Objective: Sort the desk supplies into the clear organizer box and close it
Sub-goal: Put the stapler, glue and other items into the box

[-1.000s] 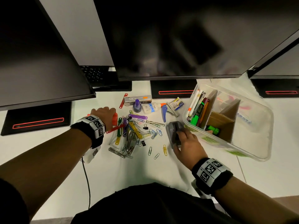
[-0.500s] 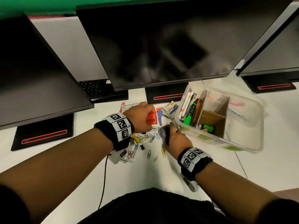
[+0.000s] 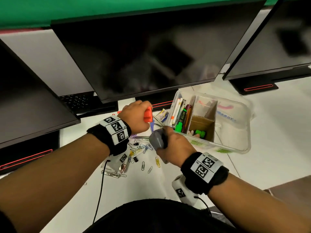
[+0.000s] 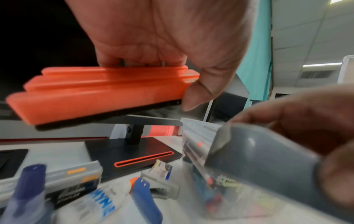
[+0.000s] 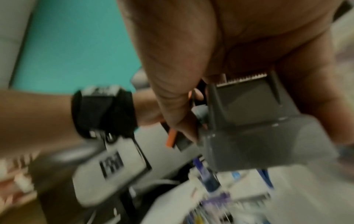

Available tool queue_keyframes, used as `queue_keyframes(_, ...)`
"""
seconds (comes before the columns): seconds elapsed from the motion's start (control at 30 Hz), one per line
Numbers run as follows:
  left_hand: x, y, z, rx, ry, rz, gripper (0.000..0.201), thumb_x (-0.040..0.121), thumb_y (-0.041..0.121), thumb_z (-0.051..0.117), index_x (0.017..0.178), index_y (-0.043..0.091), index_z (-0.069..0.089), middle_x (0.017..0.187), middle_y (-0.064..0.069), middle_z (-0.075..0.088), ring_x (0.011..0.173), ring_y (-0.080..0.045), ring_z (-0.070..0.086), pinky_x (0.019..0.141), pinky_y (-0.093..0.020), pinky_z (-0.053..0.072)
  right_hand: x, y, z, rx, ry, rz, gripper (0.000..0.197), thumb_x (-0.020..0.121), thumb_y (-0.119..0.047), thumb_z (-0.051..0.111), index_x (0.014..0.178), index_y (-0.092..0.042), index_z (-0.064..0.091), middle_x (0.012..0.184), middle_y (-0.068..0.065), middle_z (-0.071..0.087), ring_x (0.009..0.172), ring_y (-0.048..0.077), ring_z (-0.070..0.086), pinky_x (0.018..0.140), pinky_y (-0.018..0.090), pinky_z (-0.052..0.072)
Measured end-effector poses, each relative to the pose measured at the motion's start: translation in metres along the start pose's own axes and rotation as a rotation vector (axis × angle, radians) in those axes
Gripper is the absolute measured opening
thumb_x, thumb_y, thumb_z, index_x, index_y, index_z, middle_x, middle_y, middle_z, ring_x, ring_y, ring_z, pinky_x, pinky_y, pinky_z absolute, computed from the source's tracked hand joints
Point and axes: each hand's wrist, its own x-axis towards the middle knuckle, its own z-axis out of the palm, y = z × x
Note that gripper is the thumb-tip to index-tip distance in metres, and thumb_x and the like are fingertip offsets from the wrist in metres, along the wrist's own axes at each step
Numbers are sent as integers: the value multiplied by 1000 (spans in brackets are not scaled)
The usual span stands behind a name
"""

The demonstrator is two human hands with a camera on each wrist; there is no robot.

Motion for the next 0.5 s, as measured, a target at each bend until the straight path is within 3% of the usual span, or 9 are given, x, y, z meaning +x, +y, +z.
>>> queue_keyframes(0.07, 4, 10, -2, -16, -22, 46, 52, 66, 23, 68, 116, 26, 51, 111, -1, 55, 105, -25, 55, 93, -37, 46, -13, -1, -29, 42, 73, 33, 60, 77, -34, 67, 130, -26, 40, 110, -1, 66, 98, 20, 64, 71, 22, 50)
queue_keyframes(0.13, 7, 23, 0, -23, -58, 108, 51, 64, 22, 67, 113, 26, 51, 109, 0, 54, 103, -25, 56, 92, -37, 47, -22, 5, -60, 158, 152, 63, 67, 74, -32, 71, 134, -25, 41, 109, -1, 65, 98, 18, 63, 80, 25, 51)
queue_keyframes(0.27, 12, 50, 13, -19, -173, 230, 46, 64, 13, 64, 108, 21, 53, 104, 4, 54, 96, -20, 54, 84, -32, 48, -30, 29, -115, 368, 373, 156, 68, 73, -17, 71, 134, -26, 43, 90, -6, 61, 81, 13, 63, 72, 24, 54)
queue_keyframes(0.3, 12, 55, 17, -22, -206, 247, 42, 64, 12, 63, 103, 22, 53, 97, 6, 53, 92, -18, 53, 80, -31, 47, -28, 37, -124, 397, 428, 179, 69, 75, -15, 69, 136, -25, 40, 93, -4, 61, 82, 14, 62, 74, 28, 56)
queue_keyframes(0.4, 13, 67, 28, -7, -300, 277, 31, 65, 11, 62, 90, 23, 48, 80, 9, 48, 82, -18, 51, 67, -26, 41, -17, 68, -142, 446, 501, 302, 75, 81, -16, 65, 144, -25, 25, 128, 9, 55, 108, 28, 59, 88, 40, 54)
queue_keyframes(0.5, 12, 67, 34, 65, -341, 275, 33, 68, 14, 63, 96, 22, 47, 84, 7, 46, 86, -18, 49, 68, -25, 37, -2, 97, -140, 385, 440, 468, 64, 85, -20, 62, 141, -20, 30, 130, 11, 54, 111, 34, 57, 77, 36, 53)
